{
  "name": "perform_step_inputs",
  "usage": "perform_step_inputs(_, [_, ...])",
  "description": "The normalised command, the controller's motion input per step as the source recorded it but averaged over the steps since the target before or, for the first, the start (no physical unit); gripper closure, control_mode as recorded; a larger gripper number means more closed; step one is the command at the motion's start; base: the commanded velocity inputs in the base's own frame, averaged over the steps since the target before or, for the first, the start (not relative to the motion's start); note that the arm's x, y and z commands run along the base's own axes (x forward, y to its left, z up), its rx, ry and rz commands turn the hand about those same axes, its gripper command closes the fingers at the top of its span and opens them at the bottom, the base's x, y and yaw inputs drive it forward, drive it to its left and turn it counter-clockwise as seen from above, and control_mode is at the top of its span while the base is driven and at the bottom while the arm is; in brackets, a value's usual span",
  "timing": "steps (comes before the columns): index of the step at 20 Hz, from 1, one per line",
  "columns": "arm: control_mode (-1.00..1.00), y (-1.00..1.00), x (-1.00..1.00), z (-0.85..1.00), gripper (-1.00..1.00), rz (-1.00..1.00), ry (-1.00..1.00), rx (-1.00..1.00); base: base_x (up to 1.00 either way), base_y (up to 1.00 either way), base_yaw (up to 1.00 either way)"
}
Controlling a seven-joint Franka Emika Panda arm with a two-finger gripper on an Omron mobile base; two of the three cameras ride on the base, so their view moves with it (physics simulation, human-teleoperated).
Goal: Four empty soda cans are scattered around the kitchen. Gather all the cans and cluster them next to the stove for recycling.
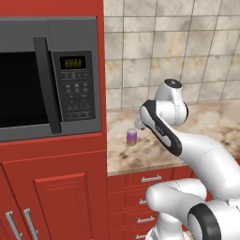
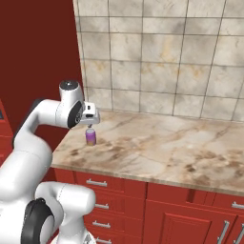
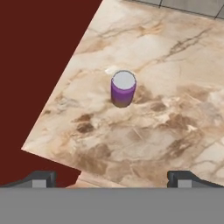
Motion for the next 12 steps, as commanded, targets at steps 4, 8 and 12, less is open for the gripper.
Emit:
perform_step_inputs(4, [-1.0, 0.1, 0.2, -0.14, -1.0, 0.0, 0.0, 0.0, 0.0, 0.0, 0.0])
perform_step_inputs(8, [-1.0, 0.07, 0.21, -0.15, -1.0, 0.0, 0.0, 0.0, 0.0, 0.0, 0.0])
perform_step_inputs(12, [-1.0, 0.0, 0.22, -0.16, -1.0, 0.02, 0.0, 0.0, 0.0, 0.0, 0.0])
